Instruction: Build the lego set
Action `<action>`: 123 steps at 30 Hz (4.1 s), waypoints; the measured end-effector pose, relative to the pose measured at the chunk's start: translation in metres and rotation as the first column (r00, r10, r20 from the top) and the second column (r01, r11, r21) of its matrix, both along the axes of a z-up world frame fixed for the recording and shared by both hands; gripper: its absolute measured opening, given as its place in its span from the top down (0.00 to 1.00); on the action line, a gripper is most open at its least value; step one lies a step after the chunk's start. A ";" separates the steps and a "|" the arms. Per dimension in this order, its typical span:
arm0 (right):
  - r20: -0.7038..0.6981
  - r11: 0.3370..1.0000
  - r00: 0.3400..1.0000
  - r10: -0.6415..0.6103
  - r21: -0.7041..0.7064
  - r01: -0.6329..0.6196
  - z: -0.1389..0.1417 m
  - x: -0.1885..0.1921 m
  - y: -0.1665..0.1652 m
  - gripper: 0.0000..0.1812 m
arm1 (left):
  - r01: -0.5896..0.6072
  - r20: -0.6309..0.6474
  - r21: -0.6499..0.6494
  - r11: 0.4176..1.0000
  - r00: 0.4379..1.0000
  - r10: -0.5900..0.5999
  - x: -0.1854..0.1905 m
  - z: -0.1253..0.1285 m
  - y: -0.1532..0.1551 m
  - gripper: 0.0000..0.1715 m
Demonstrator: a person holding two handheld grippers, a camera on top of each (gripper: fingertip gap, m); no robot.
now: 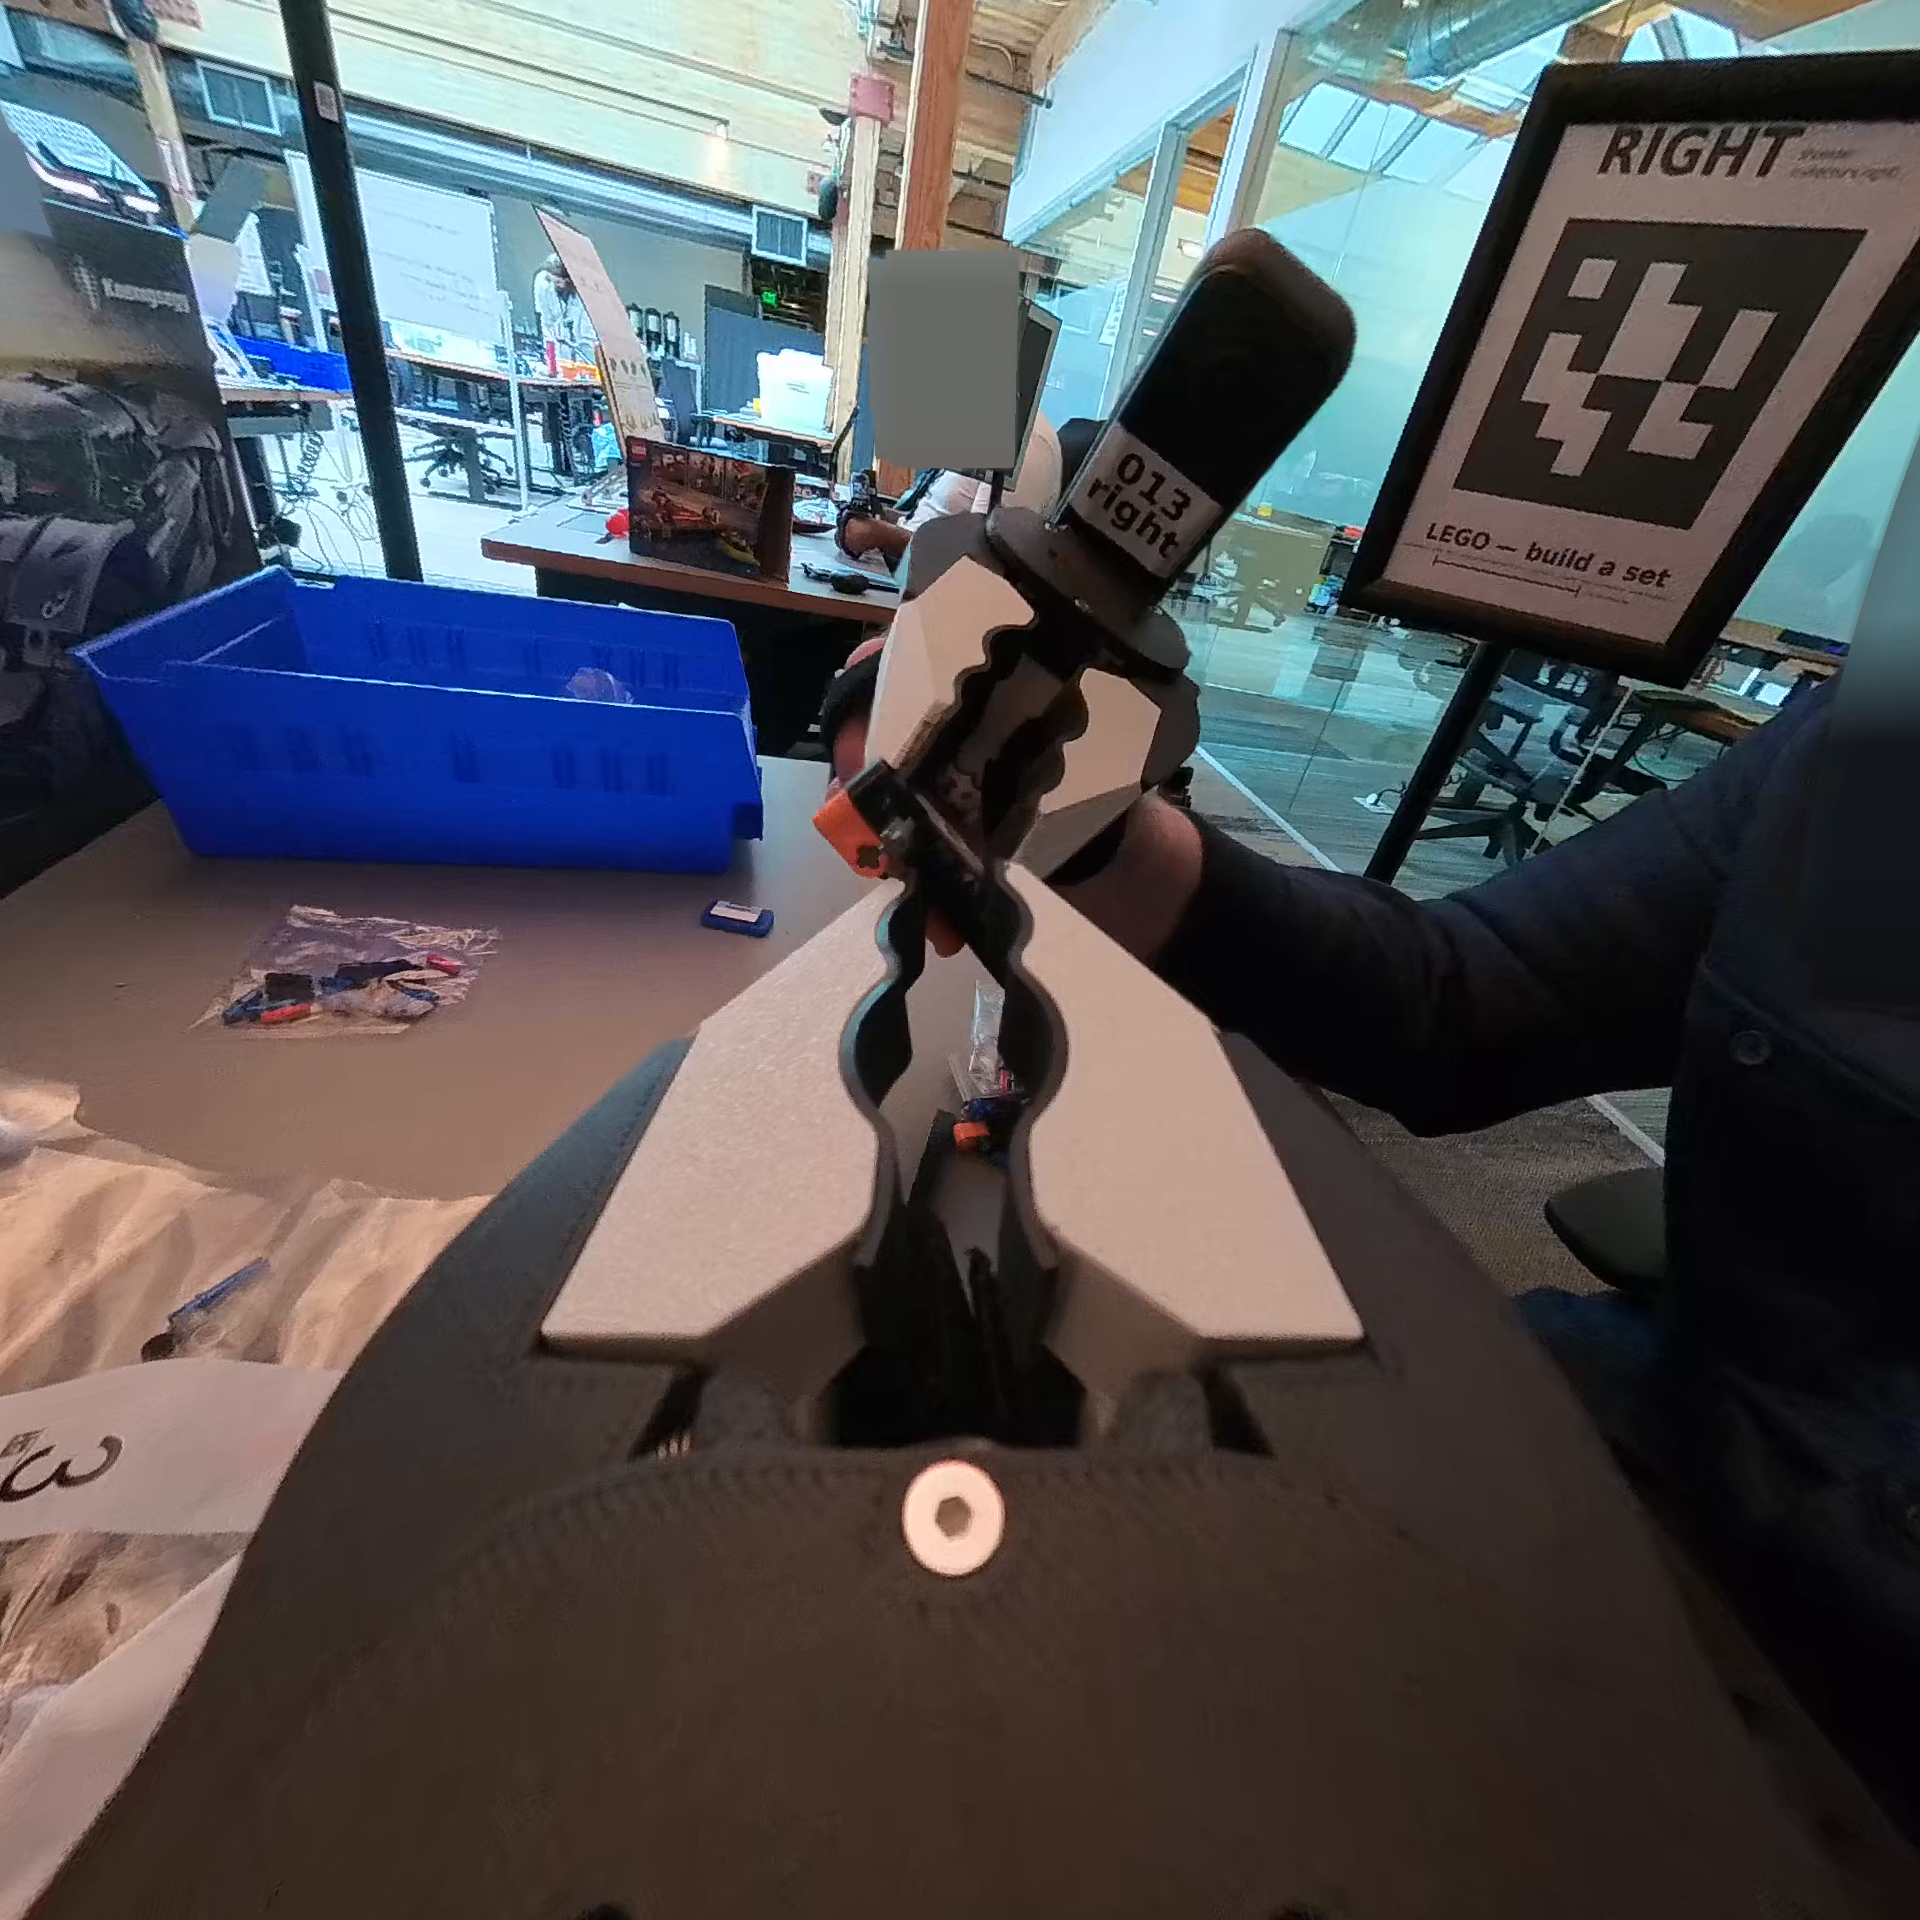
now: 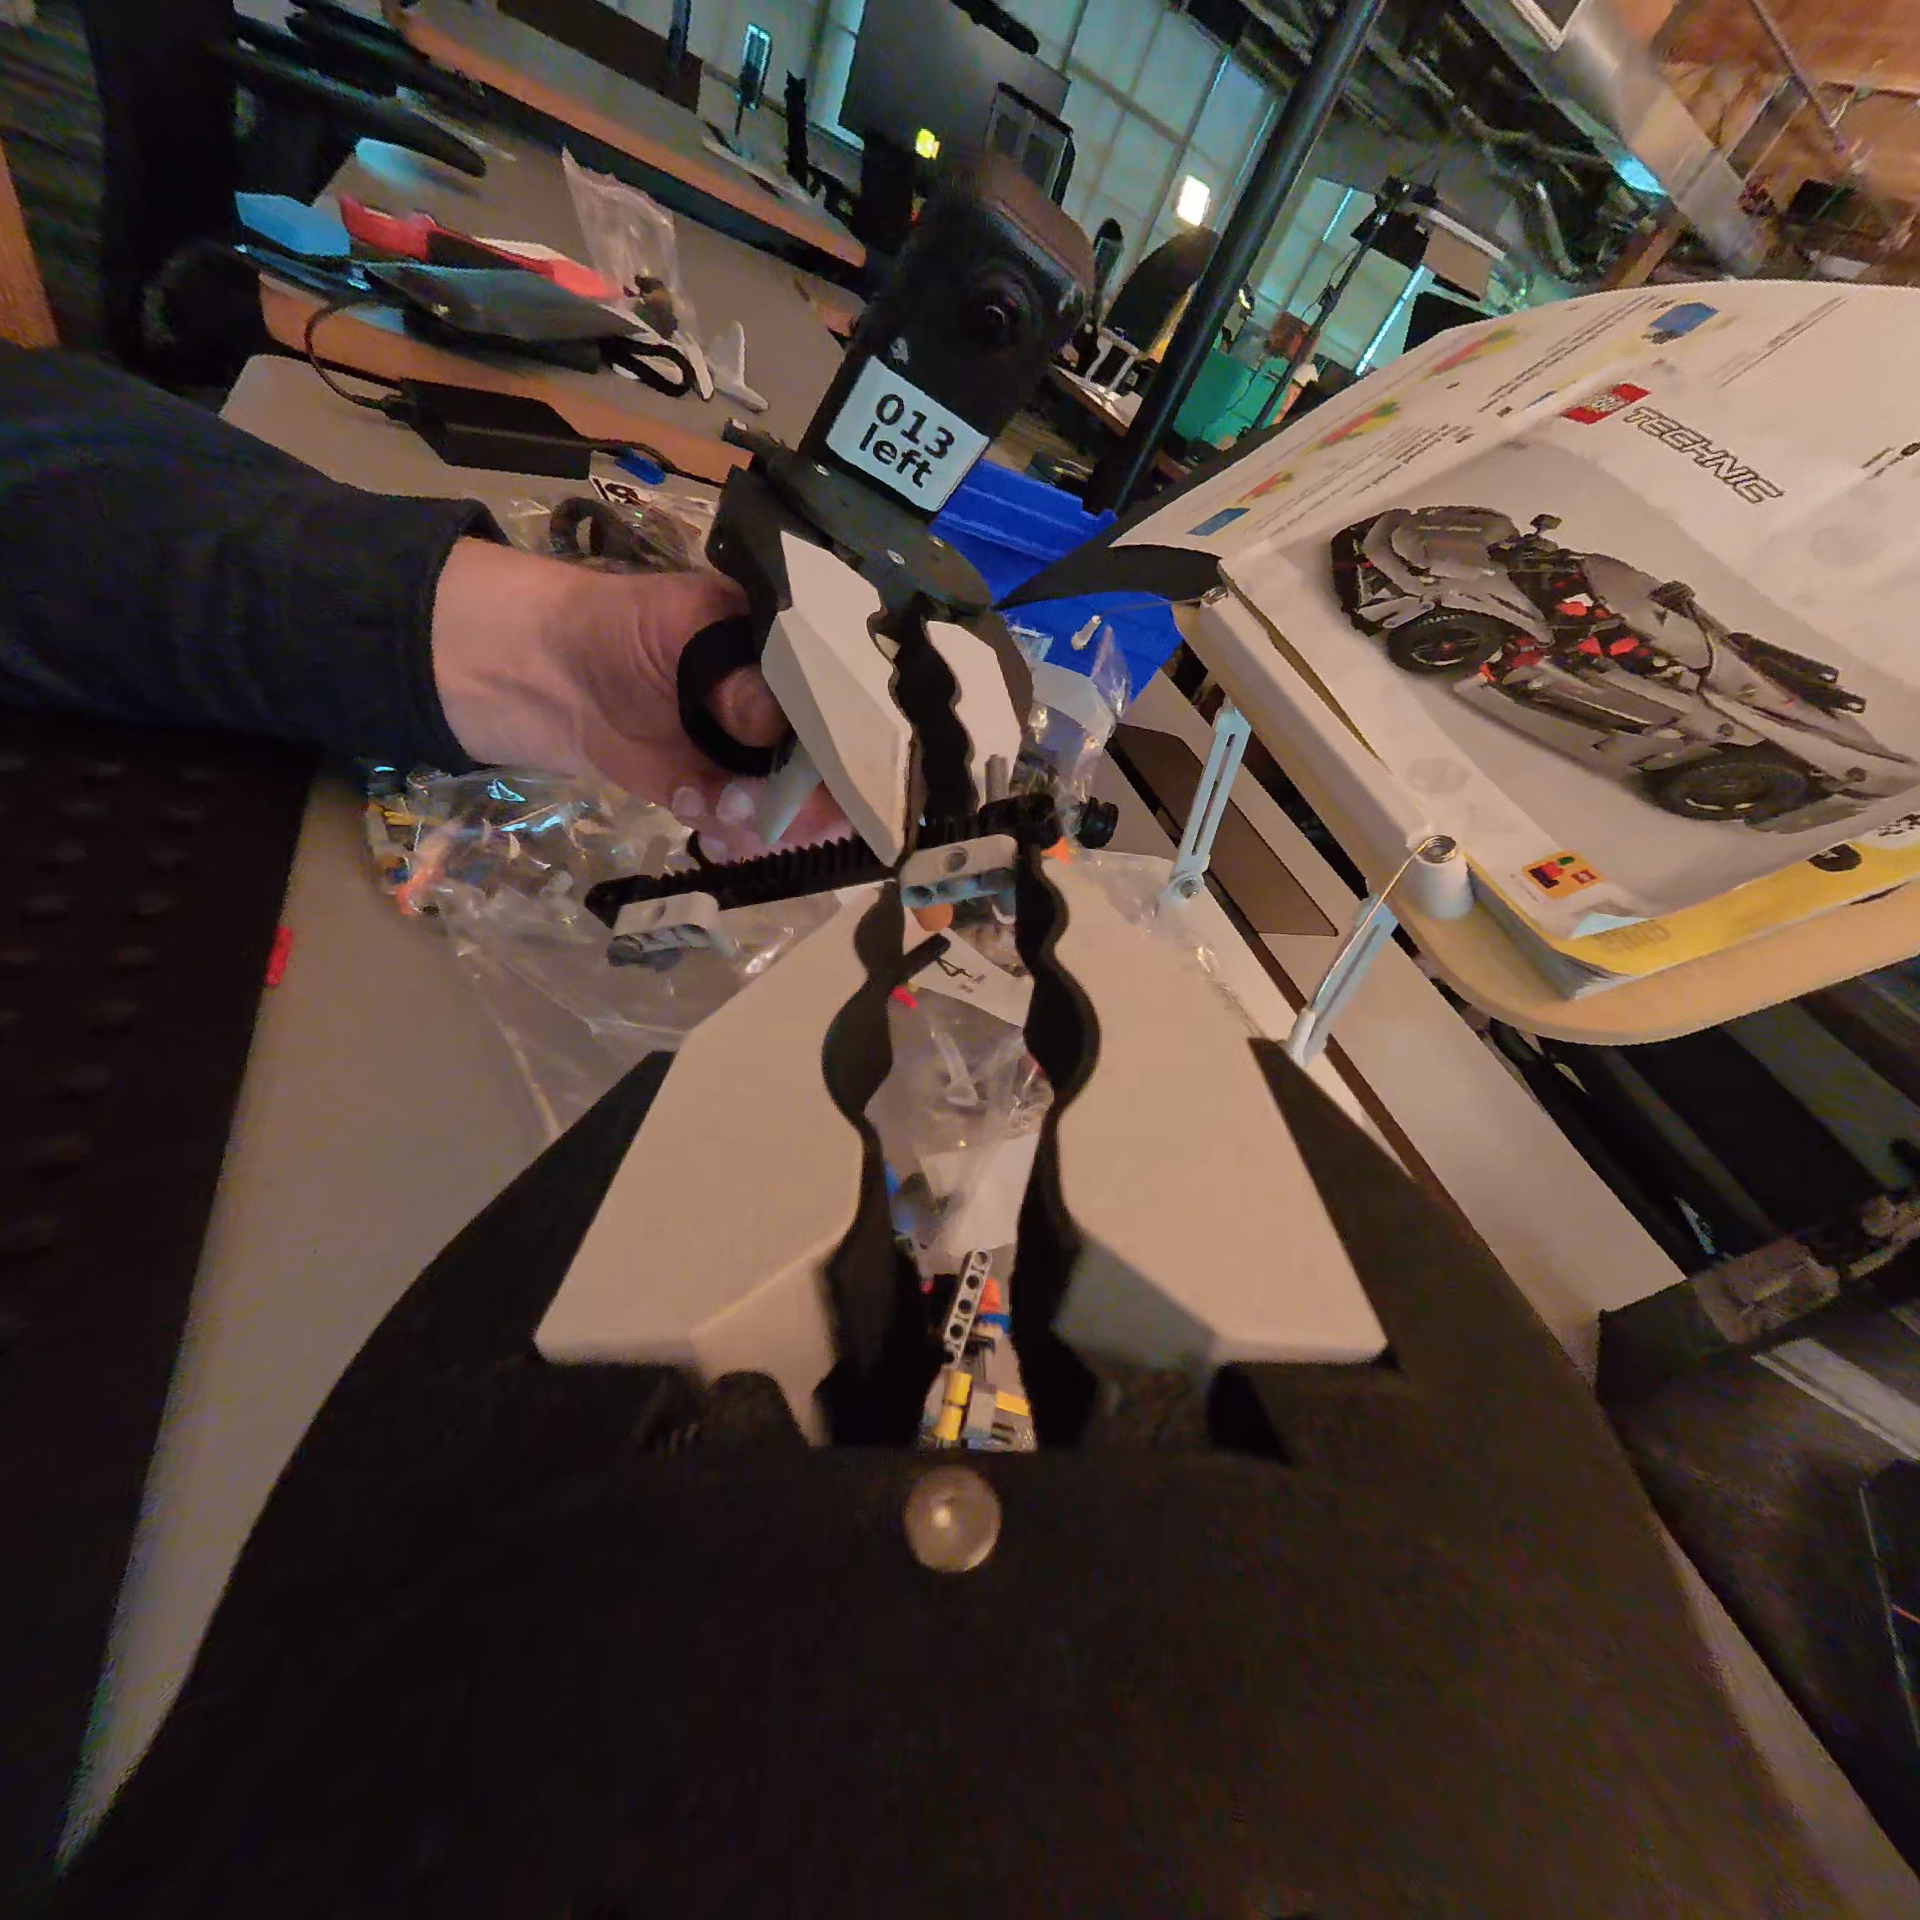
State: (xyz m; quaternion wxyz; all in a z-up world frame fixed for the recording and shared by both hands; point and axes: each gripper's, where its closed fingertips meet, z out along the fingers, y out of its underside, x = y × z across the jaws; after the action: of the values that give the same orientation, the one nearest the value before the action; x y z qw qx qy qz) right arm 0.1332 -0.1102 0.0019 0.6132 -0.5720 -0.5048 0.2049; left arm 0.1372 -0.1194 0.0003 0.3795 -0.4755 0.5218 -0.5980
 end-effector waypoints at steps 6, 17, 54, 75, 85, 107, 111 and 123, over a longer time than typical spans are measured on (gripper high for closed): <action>0.020 1.000 1.000 0.005 -0.012 -0.004 -0.002 0.001 -0.002 0.90 | 0.011 -0.006 0.008 1.000 1.000 -0.011 0.000 -0.002 -0.002 0.95; -0.118 0.996 0.992 0.040 -0.081 -0.049 0.004 0.018 -0.005 0.99 | -0.080 0.092 0.043 0.996 0.993 0.076 -0.035 0.025 0.021 0.96; -0.133 0.954 0.972 0.195 -0.205 -0.220 0.002 0.004 -0.030 0.92 | 0.031 -0.017 0.256 0.966 0.999 -0.028 0.001 0.005 -0.029 0.97; -0.206 0.860 0.942 0.264 -0.391 -0.326 -0.016 -0.011 -0.029 0.90 | 0.017 -0.073 0.361 0.932 0.997 0.010 0.002 -0.010 -0.026 0.96; 0.037 0.928 0.975 0.219 -0.316 -0.196 -0.037 -0.008 -0.031 0.92 | 0.058 -0.197 0.448 0.892 0.980 0.035 0.001 -0.028 -0.029 0.97; 0.113 0.947 0.973 0.203 -0.274 -0.166 -0.043 -0.009 -0.036 0.91 | 0.091 -0.239 0.480 0.872 0.971 0.030 -0.007 -0.029 -0.034 0.97; 0.223 0.958 0.969 0.109 -0.282 -0.043 -0.060 0.016 -0.024 0.92 | 0.017 -0.175 0.473 0.881 0.982 0.075 -0.025 -0.011 -0.020 1.00; -0.050 0.914 0.983 0.175 -0.364 -0.181 -0.036 0.013 -0.026 0.92 | -0.004 -0.281 0.392 0.920 0.952 0.124 -0.029 -0.034 0.003 0.83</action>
State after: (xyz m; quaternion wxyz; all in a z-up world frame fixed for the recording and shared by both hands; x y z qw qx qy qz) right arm 0.1465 -0.1365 -0.0342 0.4783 -0.6266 -0.5024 0.3552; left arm 0.1084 -0.1164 -0.0339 0.4016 -0.4936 0.6649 -0.3911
